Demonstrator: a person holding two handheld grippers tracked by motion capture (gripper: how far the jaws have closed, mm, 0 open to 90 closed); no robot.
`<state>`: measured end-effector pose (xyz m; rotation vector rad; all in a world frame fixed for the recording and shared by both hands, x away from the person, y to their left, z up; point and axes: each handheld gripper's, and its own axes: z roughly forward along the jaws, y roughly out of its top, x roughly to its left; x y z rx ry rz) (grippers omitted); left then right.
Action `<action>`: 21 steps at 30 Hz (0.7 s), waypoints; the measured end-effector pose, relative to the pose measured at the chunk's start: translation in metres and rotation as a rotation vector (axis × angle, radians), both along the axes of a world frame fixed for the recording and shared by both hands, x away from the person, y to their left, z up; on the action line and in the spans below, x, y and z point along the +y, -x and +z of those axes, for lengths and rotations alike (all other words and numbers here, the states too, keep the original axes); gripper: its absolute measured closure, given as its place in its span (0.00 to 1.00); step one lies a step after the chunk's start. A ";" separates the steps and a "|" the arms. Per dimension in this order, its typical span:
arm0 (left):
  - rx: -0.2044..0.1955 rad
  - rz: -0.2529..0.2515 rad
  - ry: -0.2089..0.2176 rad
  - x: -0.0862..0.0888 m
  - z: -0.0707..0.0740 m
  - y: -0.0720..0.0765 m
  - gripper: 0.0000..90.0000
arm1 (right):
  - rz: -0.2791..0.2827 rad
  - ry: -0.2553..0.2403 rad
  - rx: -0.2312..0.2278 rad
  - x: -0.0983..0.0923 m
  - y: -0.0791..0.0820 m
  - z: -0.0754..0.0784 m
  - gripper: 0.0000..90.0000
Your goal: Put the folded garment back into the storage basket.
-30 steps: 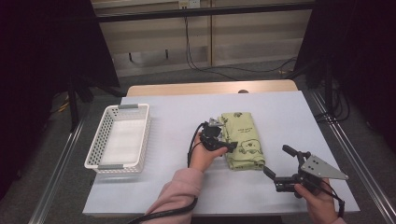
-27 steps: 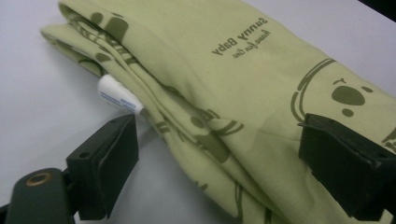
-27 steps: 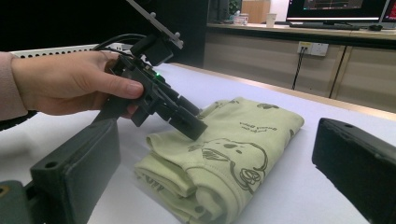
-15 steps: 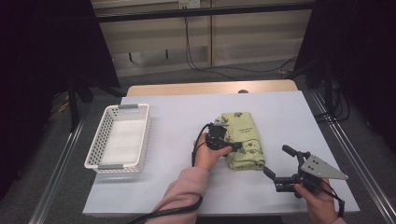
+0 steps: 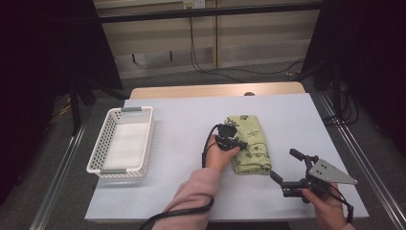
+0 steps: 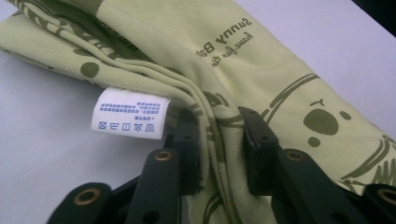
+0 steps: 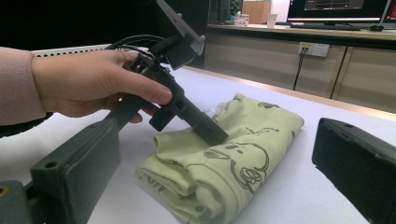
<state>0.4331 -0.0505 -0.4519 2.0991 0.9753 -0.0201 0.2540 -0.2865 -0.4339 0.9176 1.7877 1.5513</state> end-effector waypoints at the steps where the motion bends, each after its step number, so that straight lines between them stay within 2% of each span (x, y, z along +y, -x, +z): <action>1: 0.009 -0.002 -0.005 0.001 0.001 -0.001 0.79 | 0.000 0.000 0.000 0.000 0.000 0.000 0.01; 2: 0.009 0.010 0.019 0.002 0.001 -0.001 0.82 | -0.003 0.004 0.004 -0.001 0.000 0.000 0.01; 5: 0.020 0.017 0.038 0.006 0.003 -0.002 0.84 | -0.005 0.003 0.003 -0.001 0.000 0.000 0.01; 6: 0.024 0.015 0.058 0.007 0.007 -0.002 0.84 | -0.010 0.006 0.001 -0.002 0.001 0.000 0.01; 8: 0.032 0.006 0.059 0.009 0.010 -0.003 0.84 | -0.009 0.004 -0.001 -0.002 0.001 0.000 0.01; 9: 0.044 0.003 0.076 0.009 0.016 -0.003 0.85 | -0.013 0.005 0.002 -0.002 0.001 0.000 0.01; 14: 0.062 -0.007 0.083 0.012 0.030 -0.004 0.85 | -0.014 0.006 0.002 -0.001 0.001 0.000 0.01; 16: 0.089 -0.019 0.079 0.016 0.040 -0.006 0.86 | -0.015 0.006 0.002 -0.001 0.001 0.000 0.01; 18: 0.092 -0.026 0.074 0.018 0.042 -0.007 0.86 | -0.014 0.007 -0.001 -0.002 0.001 0.000 0.01; 19: 0.106 -0.042 0.076 0.020 0.044 -0.009 0.86 | -0.014 0.007 -0.001 -0.002 0.001 0.000 0.01; 21: 0.106 -0.031 0.060 0.022 0.049 -0.008 0.86 | -0.017 0.006 0.002 -0.002 0.001 0.000 0.01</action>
